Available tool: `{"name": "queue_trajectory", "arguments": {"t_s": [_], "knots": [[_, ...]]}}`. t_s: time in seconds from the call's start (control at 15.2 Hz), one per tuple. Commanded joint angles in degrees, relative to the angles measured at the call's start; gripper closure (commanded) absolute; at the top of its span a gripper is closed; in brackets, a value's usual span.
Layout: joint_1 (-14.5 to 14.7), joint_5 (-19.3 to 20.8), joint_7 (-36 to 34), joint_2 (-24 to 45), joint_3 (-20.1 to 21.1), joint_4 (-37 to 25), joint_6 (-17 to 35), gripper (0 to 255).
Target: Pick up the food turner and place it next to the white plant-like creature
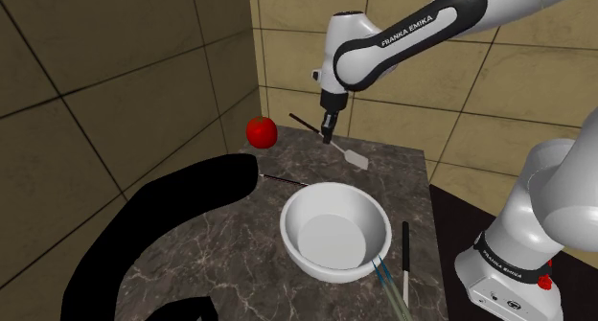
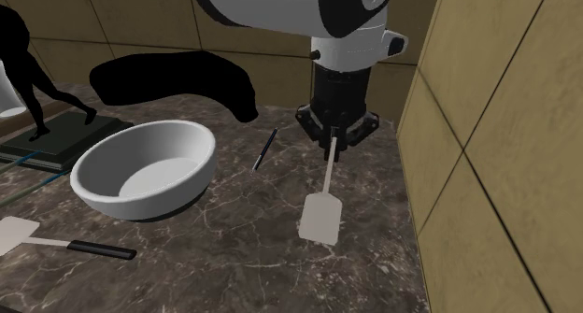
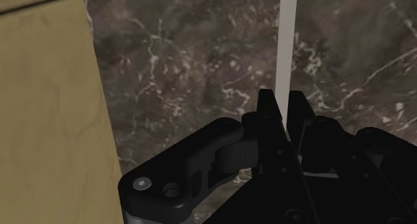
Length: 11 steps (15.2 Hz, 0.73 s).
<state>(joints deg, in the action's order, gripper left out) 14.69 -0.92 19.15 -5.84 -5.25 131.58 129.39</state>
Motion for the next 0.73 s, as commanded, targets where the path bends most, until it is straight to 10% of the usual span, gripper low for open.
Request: {"name": "queue_trajectory", "arguments": {"t_s": [0.0, 0.66], "knots": [[-0.01, 0.1, -0.1, -0.69, 0.02, -0.82, -1.54, 255], [-0.03, 0.47, -0.49, -3.66, 0.14, -5.68, -9.35, 255]]}}
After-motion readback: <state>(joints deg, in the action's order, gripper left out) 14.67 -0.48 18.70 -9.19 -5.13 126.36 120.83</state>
